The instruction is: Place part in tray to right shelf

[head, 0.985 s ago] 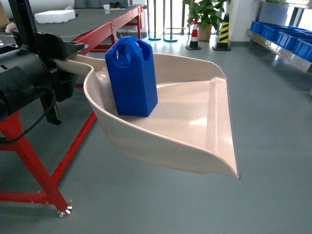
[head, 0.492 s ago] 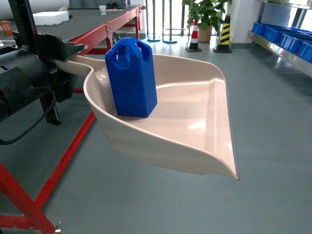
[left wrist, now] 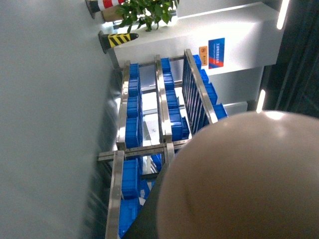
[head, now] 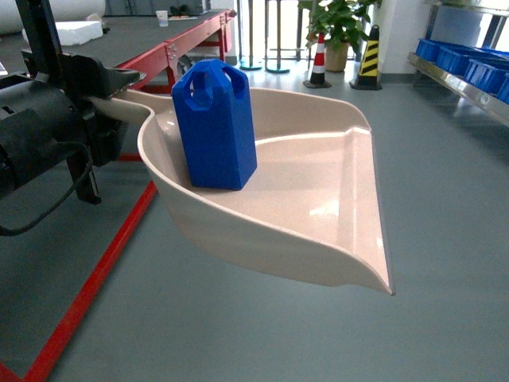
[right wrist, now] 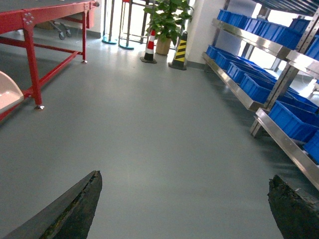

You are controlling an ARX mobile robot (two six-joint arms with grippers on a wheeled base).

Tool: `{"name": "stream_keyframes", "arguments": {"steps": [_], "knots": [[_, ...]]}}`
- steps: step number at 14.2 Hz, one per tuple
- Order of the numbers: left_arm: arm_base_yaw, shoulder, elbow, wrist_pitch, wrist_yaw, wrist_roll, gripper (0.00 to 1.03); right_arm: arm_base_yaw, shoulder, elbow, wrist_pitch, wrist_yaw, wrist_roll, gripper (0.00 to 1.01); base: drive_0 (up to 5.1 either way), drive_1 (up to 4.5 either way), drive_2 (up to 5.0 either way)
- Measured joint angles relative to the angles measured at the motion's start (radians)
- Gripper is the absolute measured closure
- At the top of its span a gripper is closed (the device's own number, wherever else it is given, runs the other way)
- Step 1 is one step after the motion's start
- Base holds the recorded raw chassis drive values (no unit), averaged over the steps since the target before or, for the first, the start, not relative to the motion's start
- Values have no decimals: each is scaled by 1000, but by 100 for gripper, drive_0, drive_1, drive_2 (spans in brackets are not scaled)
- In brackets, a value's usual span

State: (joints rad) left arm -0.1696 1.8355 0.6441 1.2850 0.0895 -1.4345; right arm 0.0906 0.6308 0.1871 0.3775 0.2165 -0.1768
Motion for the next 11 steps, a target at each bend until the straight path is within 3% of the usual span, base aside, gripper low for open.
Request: {"name": "stream_keyframes", "arguments": {"steps": [11], "knots": [[0,0,0,-6,0,0,91,0,2,0,-2,0,0,3,-1,425,-427]]}}
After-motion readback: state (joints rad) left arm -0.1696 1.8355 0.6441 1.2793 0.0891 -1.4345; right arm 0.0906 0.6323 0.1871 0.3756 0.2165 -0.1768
